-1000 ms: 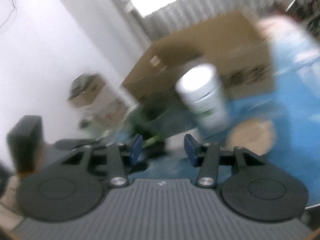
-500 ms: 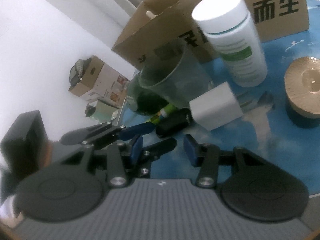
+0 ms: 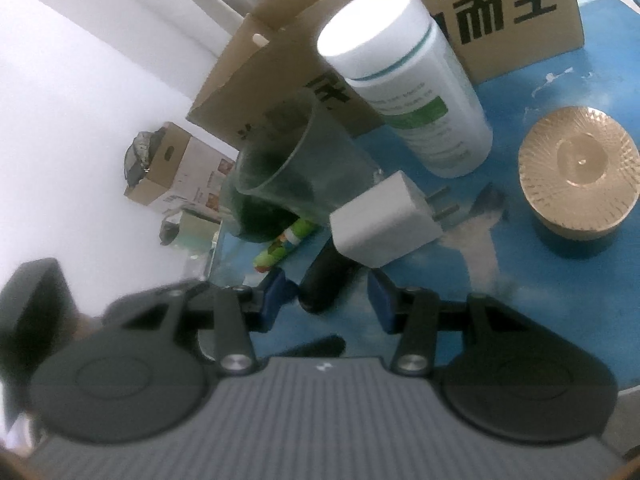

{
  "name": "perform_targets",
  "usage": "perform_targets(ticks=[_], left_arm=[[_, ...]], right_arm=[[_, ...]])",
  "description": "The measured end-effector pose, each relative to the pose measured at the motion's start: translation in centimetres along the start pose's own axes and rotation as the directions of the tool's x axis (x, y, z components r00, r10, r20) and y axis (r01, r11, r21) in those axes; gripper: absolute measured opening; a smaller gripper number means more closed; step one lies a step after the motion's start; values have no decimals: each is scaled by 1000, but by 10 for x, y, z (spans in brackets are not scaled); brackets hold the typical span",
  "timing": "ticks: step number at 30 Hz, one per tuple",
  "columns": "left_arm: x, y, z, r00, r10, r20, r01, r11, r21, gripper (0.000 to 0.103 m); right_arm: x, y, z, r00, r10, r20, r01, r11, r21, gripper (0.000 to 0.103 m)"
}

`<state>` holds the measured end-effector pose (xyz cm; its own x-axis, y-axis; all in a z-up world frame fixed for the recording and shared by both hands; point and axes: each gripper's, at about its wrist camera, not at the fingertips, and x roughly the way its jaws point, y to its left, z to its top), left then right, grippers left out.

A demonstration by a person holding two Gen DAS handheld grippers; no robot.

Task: Organize rigid objects
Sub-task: 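Lower the right gripper onto the black oval case and close on it, then carry the black oval case into the cardboard box and open the right gripper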

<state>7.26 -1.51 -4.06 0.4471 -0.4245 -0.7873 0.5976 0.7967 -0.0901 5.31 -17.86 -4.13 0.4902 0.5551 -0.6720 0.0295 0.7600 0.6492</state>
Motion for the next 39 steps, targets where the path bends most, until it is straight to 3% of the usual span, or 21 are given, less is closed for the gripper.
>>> perform_targets(ticks=[2, 4, 6, 10, 17, 23, 31, 39], left_arm=[[6, 0, 4, 1000, 29, -1, -29, 999, 13, 57], [13, -1, 8, 998, 59, -8, -59, 998, 38, 47], [18, -3, 10, 997, 75, -20, -74, 996, 55, 45], [19, -7, 9, 998, 68, -4, -68, 997, 42, 31], [13, -8, -3, 999, 50, 12, -50, 999, -8, 31], [9, -3, -12, 997, -64, 32, 67, 992, -103, 31], [-2, -10, -9, 996, -61, 61, 66, 994, -83, 31], [-45, -18, -2, 989, -20, 145, 30, 997, -65, 31]], right_arm=[[1, -1, 0, 1000, -6, 0, 6, 1000, 4, 46], [2, -2, -1, 1000, -9, 1, 9, 1000, 11, 46], [2, -3, -1, 1000, -10, 2, 10, 1000, 15, 46], [3, -5, -3, 1000, -9, 9, 9, 1000, 20, 45], [3, -10, -6, 1000, 14, 1, -14, 999, 46, 42], [4, -11, -11, 999, 34, 0, -33, 998, 58, 40], [2, -9, -19, 999, 48, 9, -49, 996, 75, 27], [-20, 15, -17, 994, 95, 59, -96, 995, 9, 25]])
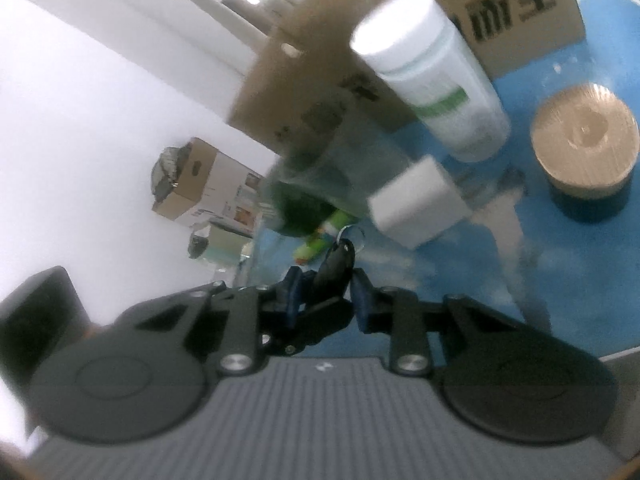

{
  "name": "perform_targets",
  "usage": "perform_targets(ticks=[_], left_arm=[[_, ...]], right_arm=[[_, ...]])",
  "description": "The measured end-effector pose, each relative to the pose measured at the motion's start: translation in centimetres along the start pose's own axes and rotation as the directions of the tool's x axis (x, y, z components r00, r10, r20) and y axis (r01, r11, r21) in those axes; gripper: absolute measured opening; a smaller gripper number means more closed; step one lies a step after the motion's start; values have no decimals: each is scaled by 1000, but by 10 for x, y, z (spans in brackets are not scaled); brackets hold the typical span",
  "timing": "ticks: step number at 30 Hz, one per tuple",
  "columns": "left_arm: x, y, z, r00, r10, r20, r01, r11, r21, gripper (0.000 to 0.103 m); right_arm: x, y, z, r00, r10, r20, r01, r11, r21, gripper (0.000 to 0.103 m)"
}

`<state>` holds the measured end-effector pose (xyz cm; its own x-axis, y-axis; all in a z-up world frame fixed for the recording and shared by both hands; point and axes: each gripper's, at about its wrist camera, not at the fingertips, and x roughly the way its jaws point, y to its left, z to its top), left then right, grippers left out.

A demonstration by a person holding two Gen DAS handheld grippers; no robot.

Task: Organize rigid objects
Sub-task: 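Carry the black oval case into the cardboard box and open the right gripper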

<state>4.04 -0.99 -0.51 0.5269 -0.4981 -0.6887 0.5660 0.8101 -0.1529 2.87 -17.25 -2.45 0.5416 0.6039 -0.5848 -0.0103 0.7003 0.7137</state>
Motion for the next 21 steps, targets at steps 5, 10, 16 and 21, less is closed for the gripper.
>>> perform_targets(ticks=[5, 10, 16, 21], left_arm=[[-26, -3, 28, 994, 28, 104, -33, 998, 48, 31], [-33, 0, 78, 979, 58, 193, -77, 993, 91, 31], [8, 27, 149, 988, 54, 145, -63, 996, 62, 31], [62, 69, 189, 1000, 24, 20, -24, 999, -30, 31]], right_arm=[[-20, 33, 15, 998, 24, 65, -17, 994, -108, 25], [-33, 68, 58, 989, 53, 141, -17, 969, -245, 25], [-19, 85, 141, 991, 27, 128, 16, 945, -328, 25], [24, 74, 215, 999, -36, 26, 42, 960, -278, 23]])
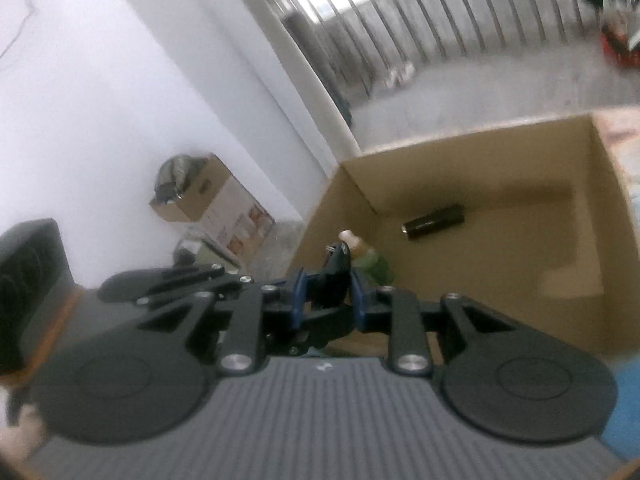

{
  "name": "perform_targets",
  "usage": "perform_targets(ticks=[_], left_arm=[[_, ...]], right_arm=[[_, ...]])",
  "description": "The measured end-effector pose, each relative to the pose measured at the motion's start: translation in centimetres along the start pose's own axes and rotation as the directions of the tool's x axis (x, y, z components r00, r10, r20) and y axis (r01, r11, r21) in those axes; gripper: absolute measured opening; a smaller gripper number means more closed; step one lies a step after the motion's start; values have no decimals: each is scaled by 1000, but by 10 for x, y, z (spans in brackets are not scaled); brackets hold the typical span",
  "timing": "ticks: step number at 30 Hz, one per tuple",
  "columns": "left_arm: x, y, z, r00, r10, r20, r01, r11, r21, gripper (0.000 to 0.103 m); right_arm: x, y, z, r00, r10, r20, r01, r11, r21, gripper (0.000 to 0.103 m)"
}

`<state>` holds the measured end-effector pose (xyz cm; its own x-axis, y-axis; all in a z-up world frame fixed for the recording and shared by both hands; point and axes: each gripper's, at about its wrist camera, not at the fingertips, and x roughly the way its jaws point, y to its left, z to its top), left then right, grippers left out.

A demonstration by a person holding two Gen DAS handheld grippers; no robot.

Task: Organize rigid objects
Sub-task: 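Carry the black oval case into the cardboard box and open the right gripper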

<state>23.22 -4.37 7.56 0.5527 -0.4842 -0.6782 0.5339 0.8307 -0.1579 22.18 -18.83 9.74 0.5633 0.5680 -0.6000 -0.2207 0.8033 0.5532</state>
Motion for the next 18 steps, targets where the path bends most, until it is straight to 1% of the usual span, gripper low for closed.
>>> perform_targets(ticks=[2, 4, 7, 9, 11, 12, 13, 15, 18], left_arm=[[25, 19, 9, 999, -11, -50, 9, 999, -45, 31], [46, 32, 12, 995, -8, -100, 0, 997, -78, 31], [72, 49, 15, 987, 9, -158, -25, 995, -99, 30], [84, 56, 17, 984, 23, -178, -40, 994, -97, 30], [89, 55, 17, 983, 28, -181, -46, 994, -98, 38], [89, 54, 16, 983, 27, -179, -45, 994, -98, 50], [87, 55, 15, 984, 29, -174, -47, 994, -98, 55], [79, 53, 14, 987, 33, -154, -47, 995, -87, 55], [57, 49, 15, 993, 34, -113, -43, 996, -77, 57]], right_arm=[[22, -17, 20, 998, 1, -59, 1, 999, 41, 23], [45, -38, 35, 994, 6, -112, 5, 996, 94, 23], [76, -67, 49, 984, 25, -176, 4, 987, 163, 24], [94, -78, 52, 978, 16, -208, 19, 986, 166, 24], [106, -87, 56, 974, -1, -228, 40, 985, 170, 24], [109, -90, 55, 973, -14, -230, 54, 984, 169, 25], [110, -94, 55, 973, -29, -229, 69, 983, 169, 26], [111, -98, 52, 973, -53, -226, 93, 981, 173, 26], [96, -100, 49, 978, -64, -200, 100, 980, 173, 26]])
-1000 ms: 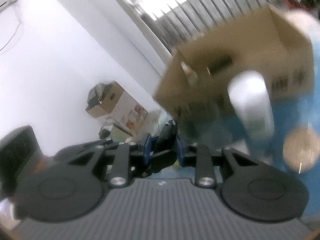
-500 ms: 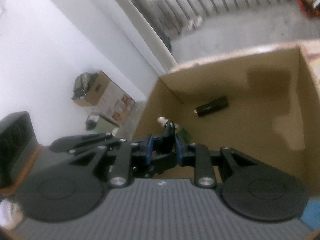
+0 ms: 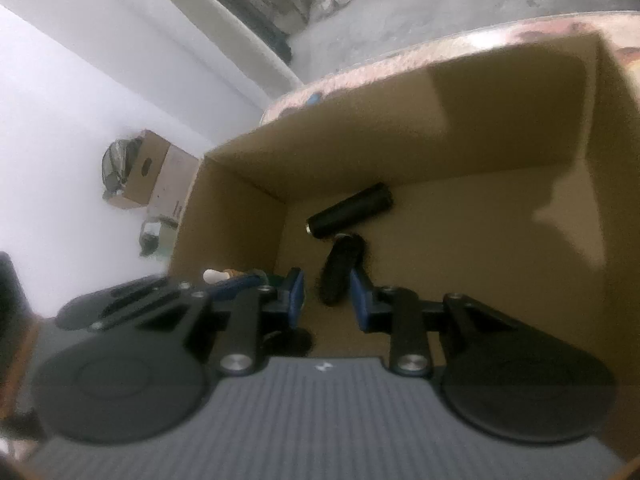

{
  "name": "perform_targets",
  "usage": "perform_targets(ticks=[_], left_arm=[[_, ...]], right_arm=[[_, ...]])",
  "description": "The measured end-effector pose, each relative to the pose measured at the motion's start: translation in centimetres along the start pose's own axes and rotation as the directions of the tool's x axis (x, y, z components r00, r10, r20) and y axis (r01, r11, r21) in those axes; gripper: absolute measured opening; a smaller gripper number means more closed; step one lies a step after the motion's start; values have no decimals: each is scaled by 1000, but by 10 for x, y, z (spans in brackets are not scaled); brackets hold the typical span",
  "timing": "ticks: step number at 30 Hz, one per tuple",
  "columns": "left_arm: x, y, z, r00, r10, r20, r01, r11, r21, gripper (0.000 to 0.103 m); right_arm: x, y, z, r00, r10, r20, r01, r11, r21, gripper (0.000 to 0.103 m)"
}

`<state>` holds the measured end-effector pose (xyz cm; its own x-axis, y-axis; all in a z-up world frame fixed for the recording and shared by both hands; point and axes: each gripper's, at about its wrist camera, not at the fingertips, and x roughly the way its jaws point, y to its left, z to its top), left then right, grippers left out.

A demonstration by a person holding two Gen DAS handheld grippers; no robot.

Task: Organize rigid objects
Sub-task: 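Carry the black oval case into the cardboard box and open the right gripper, then move the right gripper back over the table to the green lip balm tube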

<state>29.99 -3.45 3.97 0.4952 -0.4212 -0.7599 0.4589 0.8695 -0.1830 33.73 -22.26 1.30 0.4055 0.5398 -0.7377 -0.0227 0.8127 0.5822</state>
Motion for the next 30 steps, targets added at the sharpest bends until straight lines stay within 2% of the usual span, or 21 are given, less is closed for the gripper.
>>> perform_targets(ticks=[5, 9, 14, 17, 20, 23, 25, 28, 30], left_arm=[[-53, -11, -8, 994, -32, 108, 31, 999, 13, 65], [-107, -19, -36, 980, -57, 191, 53, 998, 22, 74], [-155, -28, -93, 967, -56, 249, 49, 998, 34, 86], [-160, -38, -132, 973, -33, 230, 25, 999, 36, 88], [-144, -50, -164, 983, 41, 179, -50, 998, 48, 88], [-119, -54, -191, 992, 86, 96, -90, 995, 37, 86], [-103, -55, -199, 994, 95, 52, -97, 995, 35, 78], [-84, -54, -208, 988, 150, 26, -151, 987, 59, 69], [-76, -55, -207, 979, 200, 24, -201, 976, 87, 66]], right_arm=[[-53, 16, -19, 995, 13, 102, -6, 998, -66, 26], [-117, 29, -55, 976, 72, 203, -45, 990, -137, 27], [-190, 40, -131, 934, 225, 277, -165, 960, -225, 30], [-213, 37, -178, 916, 277, 289, -205, 944, -257, 32], [-206, 36, -220, 915, 291, 280, -220, 941, -259, 32], [-177, 42, -255, 936, 275, 221, -209, 936, -282, 32], [-148, 45, -270, 947, 267, 181, -216, 941, -259, 32], [-104, 46, -287, 964, 236, 123, -211, 960, -184, 32], [-84, 43, -291, 965, 238, 107, -223, 966, -133, 31]])
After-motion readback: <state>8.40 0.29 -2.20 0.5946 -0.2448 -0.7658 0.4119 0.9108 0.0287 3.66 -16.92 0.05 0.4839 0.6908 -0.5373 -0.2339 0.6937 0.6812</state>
